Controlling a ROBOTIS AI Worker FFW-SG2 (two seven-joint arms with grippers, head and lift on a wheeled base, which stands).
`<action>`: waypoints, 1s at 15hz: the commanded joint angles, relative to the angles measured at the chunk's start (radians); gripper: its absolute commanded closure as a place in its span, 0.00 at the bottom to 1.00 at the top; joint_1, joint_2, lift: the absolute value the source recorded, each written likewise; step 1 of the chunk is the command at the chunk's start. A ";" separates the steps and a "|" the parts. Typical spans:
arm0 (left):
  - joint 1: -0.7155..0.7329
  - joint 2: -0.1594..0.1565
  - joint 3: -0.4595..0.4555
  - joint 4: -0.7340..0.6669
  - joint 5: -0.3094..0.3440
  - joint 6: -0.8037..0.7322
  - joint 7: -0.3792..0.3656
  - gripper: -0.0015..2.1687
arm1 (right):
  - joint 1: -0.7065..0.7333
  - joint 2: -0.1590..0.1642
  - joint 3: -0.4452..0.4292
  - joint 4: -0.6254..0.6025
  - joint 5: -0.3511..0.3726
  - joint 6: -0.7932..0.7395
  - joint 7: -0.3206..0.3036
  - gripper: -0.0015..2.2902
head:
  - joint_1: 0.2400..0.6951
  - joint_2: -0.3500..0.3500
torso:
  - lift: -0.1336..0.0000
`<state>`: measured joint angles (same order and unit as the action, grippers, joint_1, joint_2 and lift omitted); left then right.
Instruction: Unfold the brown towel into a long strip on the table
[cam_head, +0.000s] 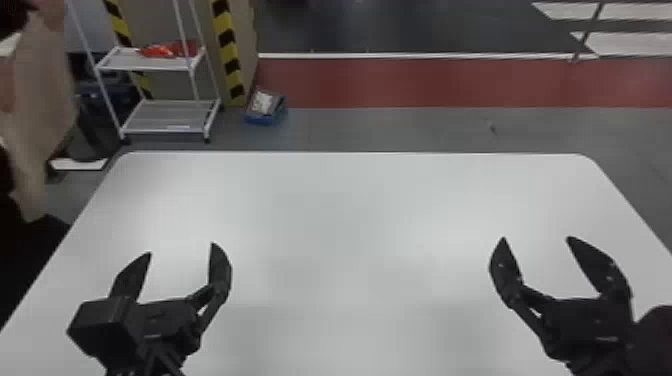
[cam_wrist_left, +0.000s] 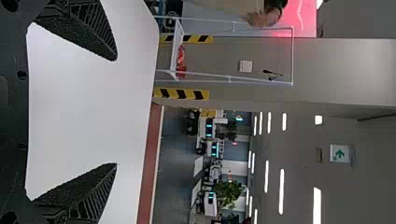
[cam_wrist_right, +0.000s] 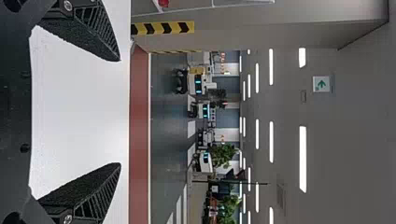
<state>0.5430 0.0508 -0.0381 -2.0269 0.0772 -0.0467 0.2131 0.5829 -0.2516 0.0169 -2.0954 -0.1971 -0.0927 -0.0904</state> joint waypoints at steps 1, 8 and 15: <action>0.000 0.000 0.000 0.001 0.001 0.000 0.000 0.03 | 0.000 0.002 0.002 0.002 0.001 0.000 0.000 0.03 | 1.00 0.51 | 0.07; -0.003 0.000 -0.009 0.011 -0.001 0.000 0.000 0.03 | 0.000 0.000 0.002 0.008 -0.001 0.000 0.000 0.03 | 1.00 0.50 | 0.07; -0.005 0.000 -0.014 0.016 -0.001 0.000 0.000 0.03 | 0.000 0.000 0.002 0.012 -0.004 0.000 0.000 0.03 | 1.00 0.50 | 0.07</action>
<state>0.5384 0.0506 -0.0511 -2.0122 0.0767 -0.0467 0.2130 0.5829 -0.2515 0.0184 -2.0835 -0.2006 -0.0927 -0.0904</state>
